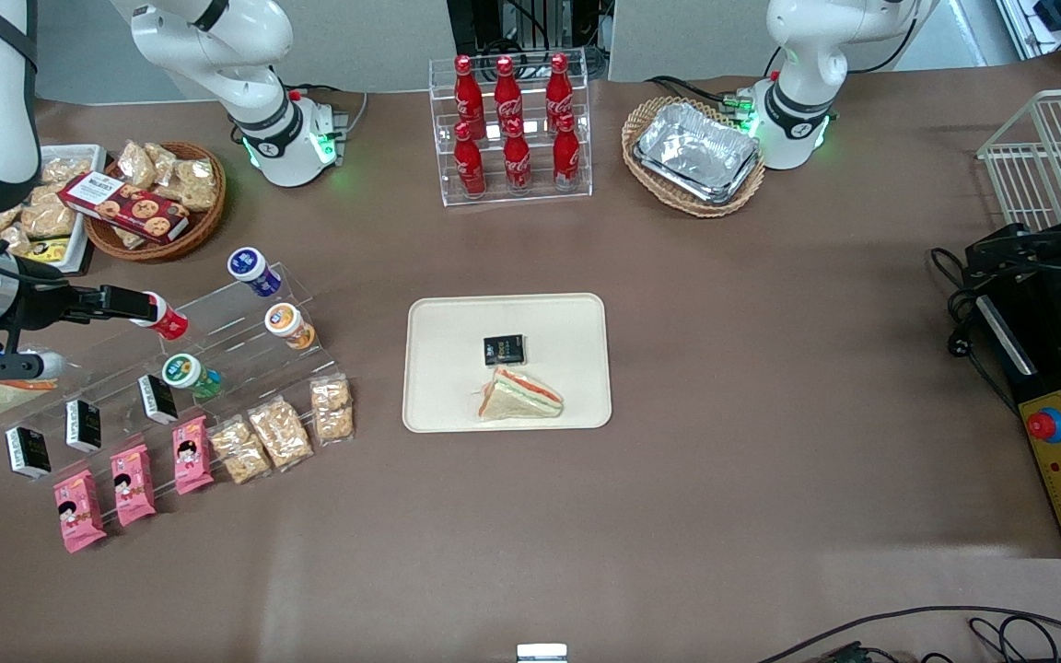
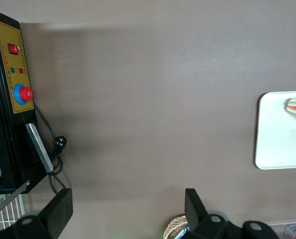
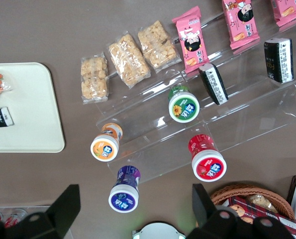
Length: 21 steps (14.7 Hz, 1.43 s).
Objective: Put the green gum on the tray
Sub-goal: 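Move the right gripper over the rack toward the green gum canister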
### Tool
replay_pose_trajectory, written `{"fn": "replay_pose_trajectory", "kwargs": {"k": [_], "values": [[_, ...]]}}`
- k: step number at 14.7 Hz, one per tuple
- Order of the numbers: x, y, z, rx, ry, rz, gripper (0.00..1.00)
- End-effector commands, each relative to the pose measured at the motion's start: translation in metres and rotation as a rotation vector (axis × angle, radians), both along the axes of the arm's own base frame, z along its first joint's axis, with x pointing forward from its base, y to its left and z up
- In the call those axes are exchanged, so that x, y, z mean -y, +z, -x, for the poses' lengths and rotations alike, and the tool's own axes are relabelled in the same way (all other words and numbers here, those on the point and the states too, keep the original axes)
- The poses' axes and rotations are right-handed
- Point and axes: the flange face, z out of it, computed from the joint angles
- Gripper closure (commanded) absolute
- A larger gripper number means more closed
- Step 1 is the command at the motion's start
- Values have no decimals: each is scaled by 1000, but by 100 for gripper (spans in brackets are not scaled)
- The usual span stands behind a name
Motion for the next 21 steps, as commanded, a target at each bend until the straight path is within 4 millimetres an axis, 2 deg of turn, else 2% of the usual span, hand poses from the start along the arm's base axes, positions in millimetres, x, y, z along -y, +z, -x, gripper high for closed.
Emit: {"fn": "replay_pose_trajectory", "kwargs": {"k": [1,12,17,21], "values": [[2,5,-1,-6,10,-3,0],[6,-6,3,-28,10,-8,0],[6,-9,21,-17,8,-1,0],[5,-9,25,-15,10,0,0]]}}
